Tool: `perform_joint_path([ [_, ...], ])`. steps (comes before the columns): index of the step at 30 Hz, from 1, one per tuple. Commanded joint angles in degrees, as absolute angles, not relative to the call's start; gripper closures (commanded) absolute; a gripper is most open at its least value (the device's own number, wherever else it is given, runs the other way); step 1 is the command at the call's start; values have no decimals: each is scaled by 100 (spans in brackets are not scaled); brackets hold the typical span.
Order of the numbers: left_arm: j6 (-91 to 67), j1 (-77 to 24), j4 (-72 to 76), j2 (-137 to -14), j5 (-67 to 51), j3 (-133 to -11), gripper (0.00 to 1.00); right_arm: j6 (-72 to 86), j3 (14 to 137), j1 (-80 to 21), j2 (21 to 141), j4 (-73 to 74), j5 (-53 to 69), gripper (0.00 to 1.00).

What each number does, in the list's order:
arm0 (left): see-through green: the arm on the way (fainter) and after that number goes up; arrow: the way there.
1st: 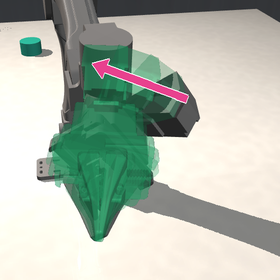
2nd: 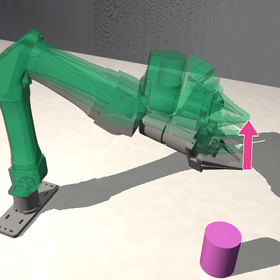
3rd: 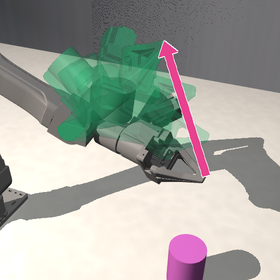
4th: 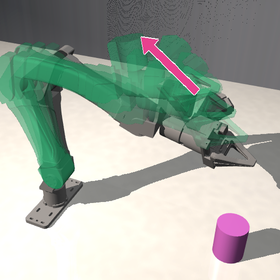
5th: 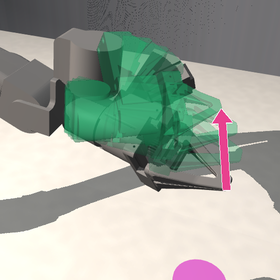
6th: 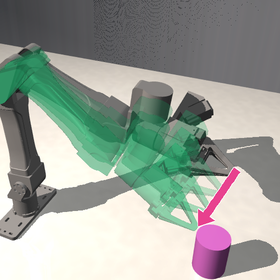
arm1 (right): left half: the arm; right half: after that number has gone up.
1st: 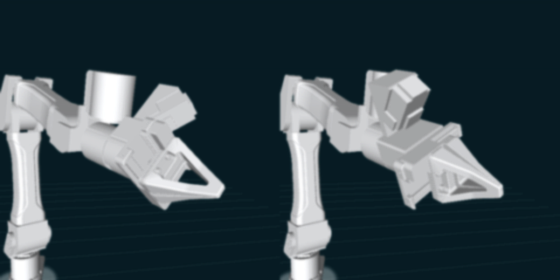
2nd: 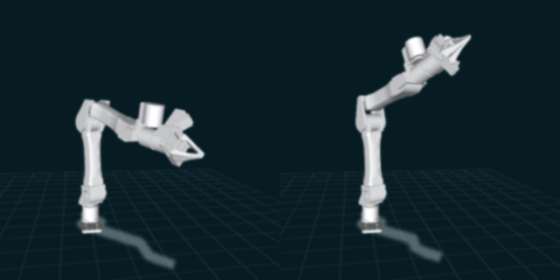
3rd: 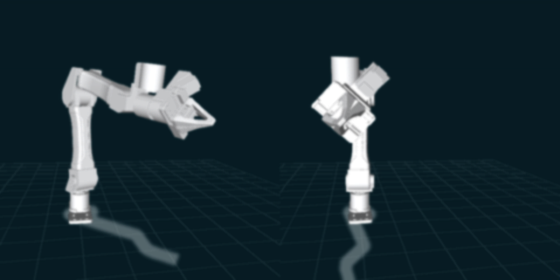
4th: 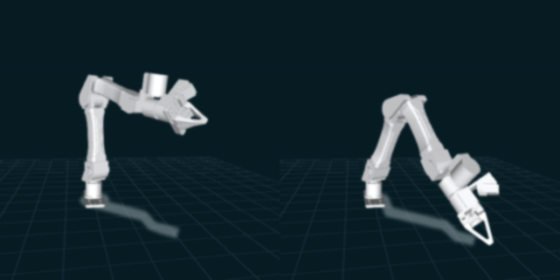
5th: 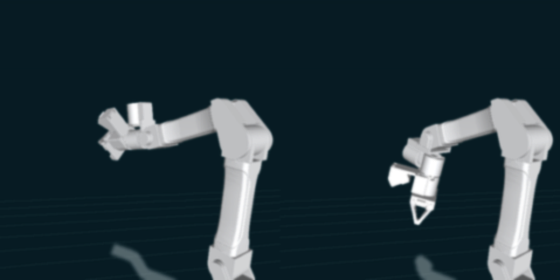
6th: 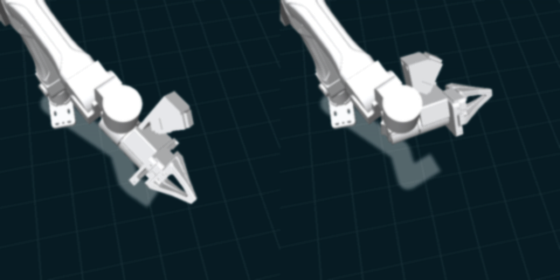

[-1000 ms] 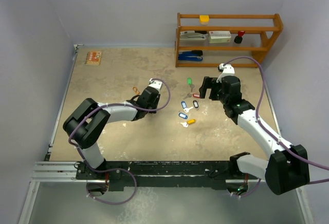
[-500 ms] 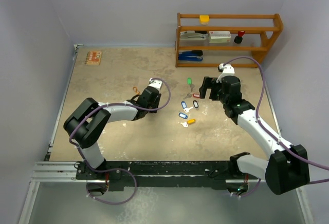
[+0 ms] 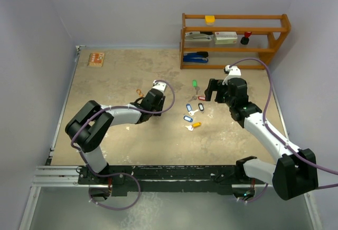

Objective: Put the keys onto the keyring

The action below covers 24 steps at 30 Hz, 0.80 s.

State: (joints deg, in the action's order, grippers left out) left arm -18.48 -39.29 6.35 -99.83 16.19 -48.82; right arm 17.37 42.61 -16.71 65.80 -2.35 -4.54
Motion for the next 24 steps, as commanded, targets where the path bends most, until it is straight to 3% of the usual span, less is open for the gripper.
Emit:
perform_joint_path([
  [1, -1976, -3894, 208, -9893, 1613, -4652, 66, 1686, 4236, -1667, 6407, -272, -404, 0],
  [18, -2013, -3902, 193, -9889, 1578, -4533, 68, 1687, 4225, -1662, 6390, -288, -494, 0],
  [24, -2012, -3902, 184, -9936, 1539, -4540, 76, 1693, 4244, -1666, 6398, -295, -536, 0],
])
